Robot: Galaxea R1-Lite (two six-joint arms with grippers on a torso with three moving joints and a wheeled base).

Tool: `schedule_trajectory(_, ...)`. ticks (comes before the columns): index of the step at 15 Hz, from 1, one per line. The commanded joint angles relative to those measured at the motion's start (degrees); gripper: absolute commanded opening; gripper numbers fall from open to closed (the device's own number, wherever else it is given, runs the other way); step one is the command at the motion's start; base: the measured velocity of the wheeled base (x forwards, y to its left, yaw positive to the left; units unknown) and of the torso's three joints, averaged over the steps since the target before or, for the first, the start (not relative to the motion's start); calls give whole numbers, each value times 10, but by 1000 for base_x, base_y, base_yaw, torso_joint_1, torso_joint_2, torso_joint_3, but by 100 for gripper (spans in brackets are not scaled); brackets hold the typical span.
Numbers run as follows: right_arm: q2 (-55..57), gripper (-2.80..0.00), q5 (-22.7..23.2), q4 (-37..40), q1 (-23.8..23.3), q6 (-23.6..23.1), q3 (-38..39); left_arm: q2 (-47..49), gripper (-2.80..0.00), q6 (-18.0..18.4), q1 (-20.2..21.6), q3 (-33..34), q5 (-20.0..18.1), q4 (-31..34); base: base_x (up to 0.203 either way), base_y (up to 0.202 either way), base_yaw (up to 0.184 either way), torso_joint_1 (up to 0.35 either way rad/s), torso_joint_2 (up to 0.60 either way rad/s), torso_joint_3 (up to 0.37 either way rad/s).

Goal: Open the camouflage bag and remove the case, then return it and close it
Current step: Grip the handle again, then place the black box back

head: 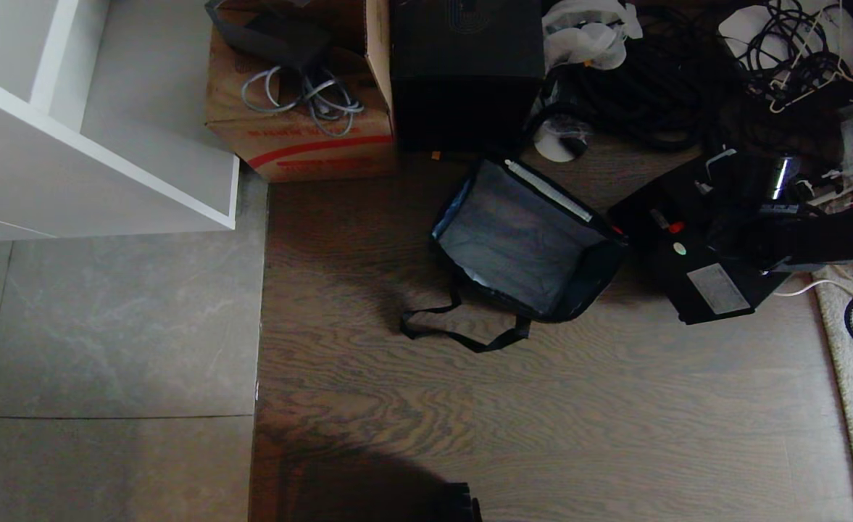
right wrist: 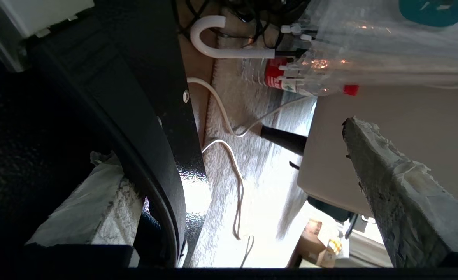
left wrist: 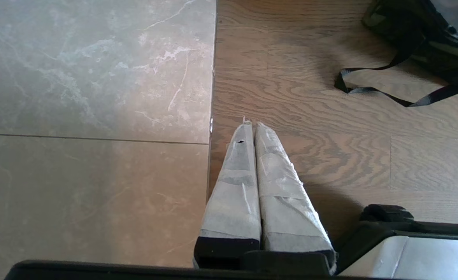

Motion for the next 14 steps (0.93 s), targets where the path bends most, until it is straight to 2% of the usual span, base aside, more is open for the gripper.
schedule_trajectory(1, 14, 0, 12, -2, -1, -3, -2, 0, -280, 0, 1, 0, 0, 0, 0, 0, 0, 0, 0, 0)
schedule_trajectory(4, 13, 0, 89, -2, -9, -5, 4, 0, -280, 0, 1, 0, 0, 0, 0, 0, 0, 0, 0, 0)
schedule_trajectory(6, 17, 0, 89, -4, -9, -3, 2, 0, -280, 0, 1, 0, 0, 0, 0, 0, 0, 0, 0, 0)
schedule_trajectory(9, 28, 0, 80, -66, -8, -4, 4, 0, -280, 0, 1, 0, 0, 0, 0, 0, 0, 0, 0, 0)
schedule_trajectory(12, 35, 0, 75, -34, -9, -11, -24, 0, -280, 0, 1, 0, 1, 0, 0, 0, 0, 0, 0, 0)
schedule_trajectory(14, 34, 0, 76, -28, -9, -13, -17, 0, -280, 0, 1, 0, 0, 0, 0, 0, 0, 0, 0, 0)
